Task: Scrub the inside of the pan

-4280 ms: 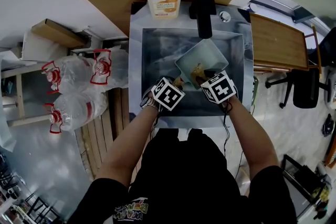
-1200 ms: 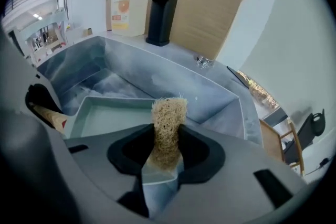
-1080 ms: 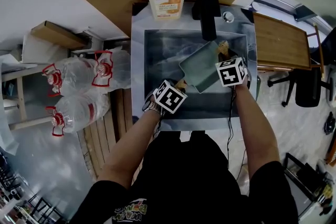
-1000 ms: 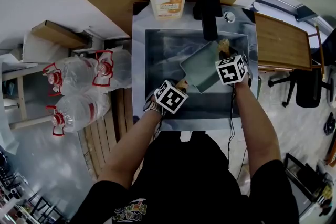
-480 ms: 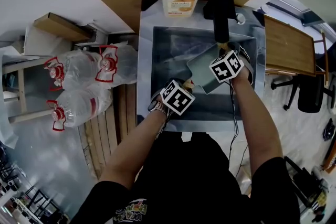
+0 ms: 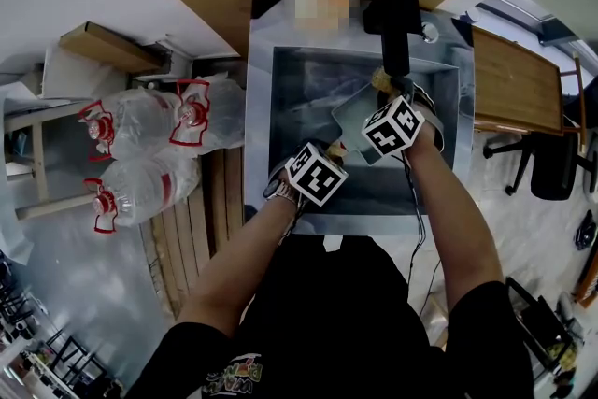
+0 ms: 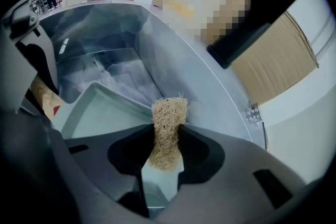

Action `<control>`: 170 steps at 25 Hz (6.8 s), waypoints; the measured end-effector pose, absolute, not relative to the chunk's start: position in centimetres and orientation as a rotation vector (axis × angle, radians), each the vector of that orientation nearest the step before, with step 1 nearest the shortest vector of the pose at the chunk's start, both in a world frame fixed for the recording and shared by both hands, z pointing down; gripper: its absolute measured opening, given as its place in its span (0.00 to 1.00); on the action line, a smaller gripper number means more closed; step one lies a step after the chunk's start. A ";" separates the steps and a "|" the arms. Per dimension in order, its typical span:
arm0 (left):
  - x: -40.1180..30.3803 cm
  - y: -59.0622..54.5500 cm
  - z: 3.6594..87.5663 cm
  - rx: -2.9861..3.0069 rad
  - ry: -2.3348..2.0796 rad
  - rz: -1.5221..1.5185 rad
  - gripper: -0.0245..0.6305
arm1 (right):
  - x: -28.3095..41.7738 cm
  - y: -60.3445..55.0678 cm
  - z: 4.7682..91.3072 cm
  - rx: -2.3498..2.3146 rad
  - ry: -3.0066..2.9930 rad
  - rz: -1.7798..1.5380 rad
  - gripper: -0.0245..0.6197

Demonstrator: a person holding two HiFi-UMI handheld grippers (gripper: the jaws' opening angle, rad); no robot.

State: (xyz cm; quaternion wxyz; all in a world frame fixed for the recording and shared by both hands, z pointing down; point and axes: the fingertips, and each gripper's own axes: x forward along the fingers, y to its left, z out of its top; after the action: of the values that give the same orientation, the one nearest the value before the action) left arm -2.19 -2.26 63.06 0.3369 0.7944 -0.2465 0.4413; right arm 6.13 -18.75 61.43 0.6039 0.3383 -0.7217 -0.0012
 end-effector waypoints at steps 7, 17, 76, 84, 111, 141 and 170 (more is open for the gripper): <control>-2.3 -2.4 63.1 2.063 -0.654 1.146 0.28 | 2.2 -15.9 61.4 0.609 -1.755 -0.109 0.26; -2.3 -2.4 63.2 2.062 -0.661 1.152 0.28 | -3.2 -11.8 60.8 0.333 -1.928 -0.190 0.26; -3.3 -3.2 60.3 2.149 -0.837 1.233 0.27 | 10.2 -6.9 51.6 0.484 -2.133 0.006 0.26; -2.5 -4.0 52.1 2.282 -1.075 0.959 0.22 | 13.4 -7.5 44.9 0.837 -2.350 0.195 0.26; 4.9 9.4 29.8 2.593 -1.599 0.349 0.05 | 16.9 6.2 29.4 0.855 -2.715 0.011 0.26; -1.8 16.6 32.5 2.627 -1.406 0.325 0.05 | 9.7 14.5 33.8 0.988 -2.659 0.276 0.26; -2.9 19.5 31.9 2.679 -1.337 0.278 0.05 | 8.1 18.4 32.6 1.050 -2.631 0.231 0.26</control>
State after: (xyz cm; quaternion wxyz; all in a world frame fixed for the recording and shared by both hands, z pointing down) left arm -2.88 19.49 31.91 0.0676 0.8889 -0.4436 0.0923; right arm 8.07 18.38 32.58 0.1494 0.3652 -0.9153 0.0804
